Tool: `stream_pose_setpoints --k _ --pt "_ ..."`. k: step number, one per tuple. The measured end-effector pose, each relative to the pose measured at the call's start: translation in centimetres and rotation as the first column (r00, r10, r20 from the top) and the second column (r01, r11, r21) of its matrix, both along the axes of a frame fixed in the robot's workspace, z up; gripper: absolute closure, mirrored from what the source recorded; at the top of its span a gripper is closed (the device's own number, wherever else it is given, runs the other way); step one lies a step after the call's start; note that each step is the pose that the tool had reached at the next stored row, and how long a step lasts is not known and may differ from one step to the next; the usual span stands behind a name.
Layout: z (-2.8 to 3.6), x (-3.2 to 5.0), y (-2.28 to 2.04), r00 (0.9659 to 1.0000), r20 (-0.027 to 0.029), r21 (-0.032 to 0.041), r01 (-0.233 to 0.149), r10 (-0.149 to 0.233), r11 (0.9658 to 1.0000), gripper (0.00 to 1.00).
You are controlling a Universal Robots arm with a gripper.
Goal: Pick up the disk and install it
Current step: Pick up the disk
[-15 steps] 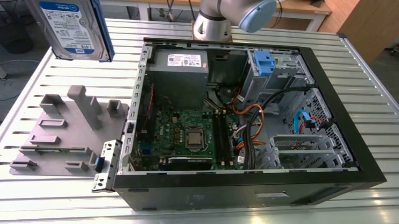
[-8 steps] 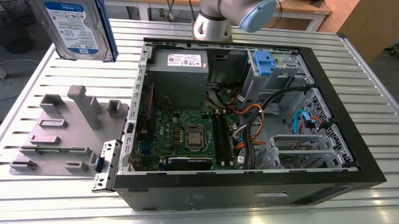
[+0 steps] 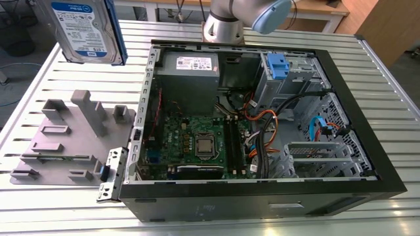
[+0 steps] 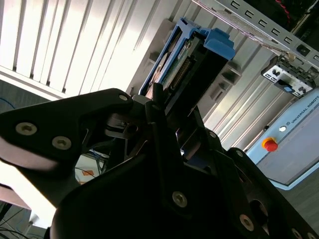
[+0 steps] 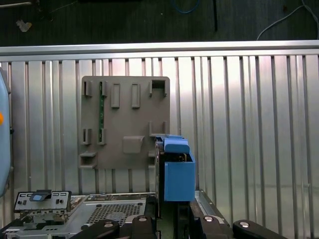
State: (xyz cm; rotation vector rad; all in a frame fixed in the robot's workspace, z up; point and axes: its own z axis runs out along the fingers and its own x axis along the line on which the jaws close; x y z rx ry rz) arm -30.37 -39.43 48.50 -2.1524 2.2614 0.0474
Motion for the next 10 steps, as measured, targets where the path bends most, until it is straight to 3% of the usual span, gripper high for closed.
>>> stream_pose_setpoints --k 10 --pt "0.0 0.18 0.0 1.0 0.0 -0.0001 0.0 0.0 1.0 0.65"
